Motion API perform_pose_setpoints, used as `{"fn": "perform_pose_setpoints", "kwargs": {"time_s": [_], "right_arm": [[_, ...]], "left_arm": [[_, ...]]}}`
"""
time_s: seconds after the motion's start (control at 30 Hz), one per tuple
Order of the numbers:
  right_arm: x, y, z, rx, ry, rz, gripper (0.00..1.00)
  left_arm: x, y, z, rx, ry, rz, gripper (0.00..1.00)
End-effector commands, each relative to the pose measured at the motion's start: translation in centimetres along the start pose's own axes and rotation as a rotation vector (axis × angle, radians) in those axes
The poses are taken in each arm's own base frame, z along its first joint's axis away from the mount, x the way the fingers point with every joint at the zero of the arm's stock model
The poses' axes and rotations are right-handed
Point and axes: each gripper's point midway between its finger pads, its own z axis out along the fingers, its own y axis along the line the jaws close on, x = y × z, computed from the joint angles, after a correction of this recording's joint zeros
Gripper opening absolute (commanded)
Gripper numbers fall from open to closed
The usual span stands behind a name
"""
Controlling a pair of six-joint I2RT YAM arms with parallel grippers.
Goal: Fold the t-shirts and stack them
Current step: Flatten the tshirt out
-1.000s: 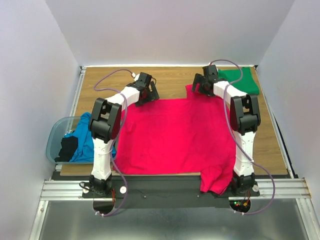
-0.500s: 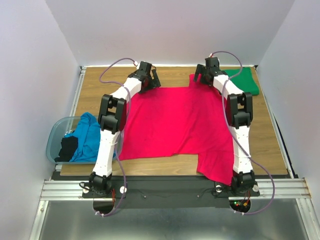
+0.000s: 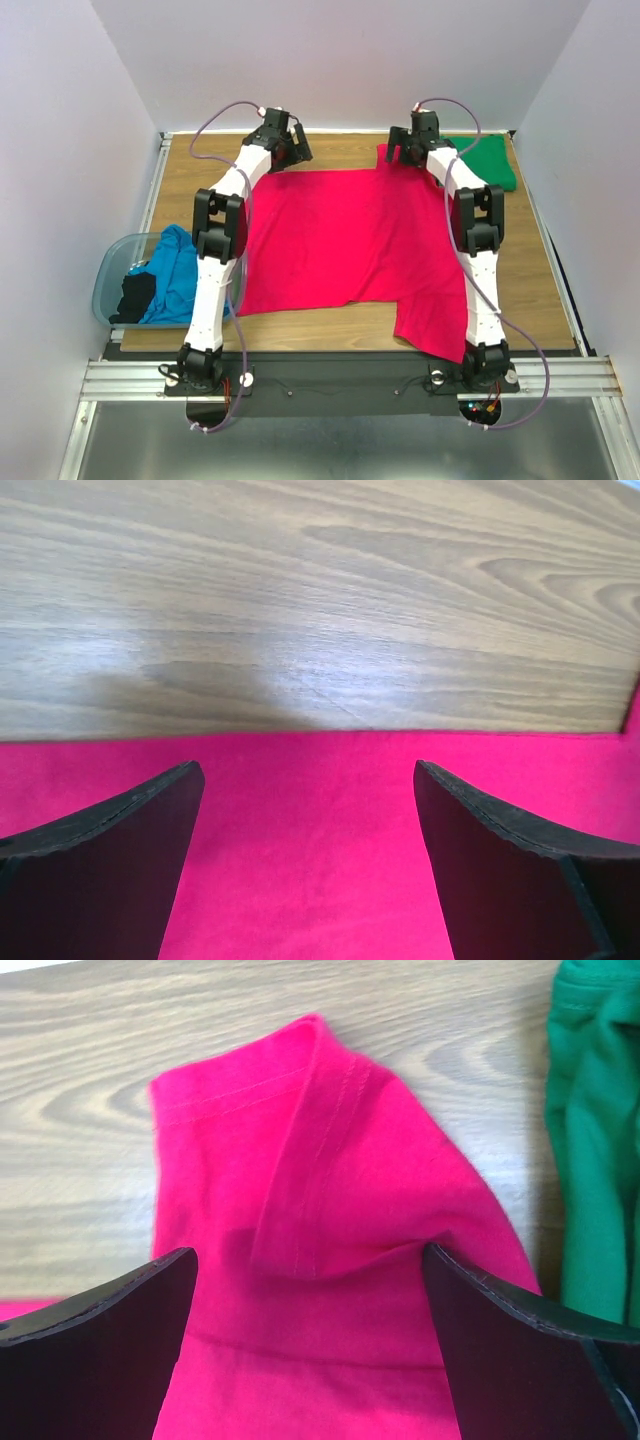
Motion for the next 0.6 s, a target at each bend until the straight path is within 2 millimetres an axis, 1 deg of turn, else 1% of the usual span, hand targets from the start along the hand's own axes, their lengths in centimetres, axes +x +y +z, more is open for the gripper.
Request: {"fn": "perform_pose_setpoints", "kwargs": {"time_s": [0.0, 0.03, 0.07, 0.1, 0.13, 0.17, 0.2, 0.23, 0.27, 0.33, 0.37, 0.4, 0.43, 0.47, 0.5, 0.53, 0.57], "right_arm": [[-8.4, 2.1, -8.8, -0.100, -0.162, -0.012, 1.00], [-8.1, 2.6, -9.8, -0.131, -0.150, -0.002, 1.00], [-8.3, 2.9, -11.1, -0.148, -0.153, 0.005, 1.00], [-8.2, 3.0, -12.3, -0.158, -0.151, 0.011, 1.00], [-7.3, 3.0, -14.4, -0.164, -0.136, 0.028, 1.00], [-7.0, 3.0, -15.5, -0.165, -0.131, 0.038, 1.00], [-6.0, 2.9, -16.2, -0.164, -0.114, 0.044, 1.00], [-5.5, 2.9, -17.5, -0.168, -0.111, 0.050, 1.00], [-3.6, 2.6, -19.2, -0.165, -0.083, 0.069, 1.00], [-1.9, 2.2, -21.3, -0.163, -0.067, 0.096, 1.00], [0.4, 1.7, -23.0, -0.158, -0.039, 0.127, 1.00], [1.3, 1.3, -23.7, -0.150, -0.033, 0.137, 1.00], [2.8, 1.0, -24.4, -0.144, -0.015, 0.147, 1.00], [3.7, 0.9, -25.2, -0.144, -0.008, 0.171, 1.00], [5.9, 0.2, -26.4, -0.132, 0.010, 0.179, 1.00], [6.7, 0.0, -27.3, -0.133, 0.010, 0.202, 1.00], [7.5, -0.2, -27.9, -0.131, 0.012, 0.217, 1.00]], "left_arm": [[-7.9, -5.0, -9.5, 0.125, -0.187, 0.045, 0.98], [-9.1, -6.0, -12.2, 0.149, -0.222, 0.039, 0.98], [-7.8, -5.7, -12.5, 0.140, -0.196, 0.040, 0.98], [-7.3, -6.0, -13.4, 0.146, -0.194, 0.042, 0.99], [-6.6, -5.9, -14.2, 0.137, -0.190, 0.044, 0.98], [-5.1, -5.3, -15.9, 0.125, -0.173, 0.048, 0.98], [-4.3, -5.1, -16.7, 0.113, -0.174, 0.046, 0.98], [-2.8, -5.1, -17.4, 0.106, -0.161, 0.045, 0.98], [-0.8, -3.3, -18.9, 0.047, -0.165, 0.012, 0.98], [1.2, -2.4, -20.4, 0.046, -0.173, -0.017, 0.98], [3.9, -1.3, -21.9, 0.044, -0.148, -0.023, 0.98], [4.9, -0.9, -22.5, 0.048, -0.150, -0.060, 0.98], [6.0, -0.3, -23.2, 0.042, -0.147, -0.076, 0.98], [6.2, -0.2, -25.4, 0.058, -0.181, -0.083, 0.98], [8.8, 1.5, -25.0, 0.024, -0.144, -0.085, 0.98], [9.1, 1.6, -26.8, 0.044, -0.171, -0.113, 0.98], [11.4, 2.9, -26.4, 0.022, -0.134, -0.120, 0.98]]}}
